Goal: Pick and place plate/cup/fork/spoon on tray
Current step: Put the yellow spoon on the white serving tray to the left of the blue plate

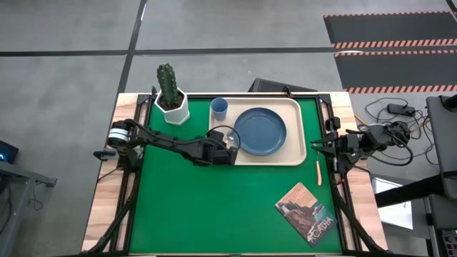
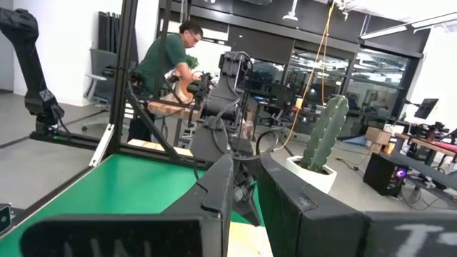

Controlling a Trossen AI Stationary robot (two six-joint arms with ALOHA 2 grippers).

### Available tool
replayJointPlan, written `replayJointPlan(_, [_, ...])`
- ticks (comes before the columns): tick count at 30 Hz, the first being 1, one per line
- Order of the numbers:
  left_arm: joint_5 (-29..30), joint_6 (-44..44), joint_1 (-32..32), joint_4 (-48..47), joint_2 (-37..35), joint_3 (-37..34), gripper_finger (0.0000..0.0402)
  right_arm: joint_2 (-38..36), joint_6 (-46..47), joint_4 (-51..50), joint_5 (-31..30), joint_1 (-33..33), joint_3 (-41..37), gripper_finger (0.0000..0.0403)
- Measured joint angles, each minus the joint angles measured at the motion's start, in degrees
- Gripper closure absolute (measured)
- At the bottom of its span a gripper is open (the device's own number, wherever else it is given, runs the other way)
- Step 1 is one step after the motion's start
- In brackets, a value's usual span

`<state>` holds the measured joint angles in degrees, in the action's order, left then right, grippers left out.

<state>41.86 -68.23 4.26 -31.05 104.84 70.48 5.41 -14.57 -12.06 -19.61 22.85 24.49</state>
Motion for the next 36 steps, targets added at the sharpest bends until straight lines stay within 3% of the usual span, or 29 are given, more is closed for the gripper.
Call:
replayJointPlan(9, [-1.4, 1.3, 0.4, 0.1, 0.8, -0.3, 0.0401, 0.0, 0.2, 0.0, 0.0, 0.0, 0.0, 0.0351])
replayJointPlan(14, [-6.7, 1.6, 0.4, 1.2, 0.8, -0.8, 0.04, 0.0, 0.1, 0.0, 0.0, 0.0, 0.0, 0.0351])
replayJointPlan(22, [-8.4, 7.4, 0.2, 17.6, 0.8, -4.8, 0.04, 0.0, 0.3, 0.0, 0.0, 0.0, 0.0, 0.0351])
replayJointPlan(36, [-7.5, 4.1, -0.8, 24.6, 1.1, -12.9, 0.04, 0.0, 0.1, 0.0, 0.0, 0.0, 0.0, 0.0351])
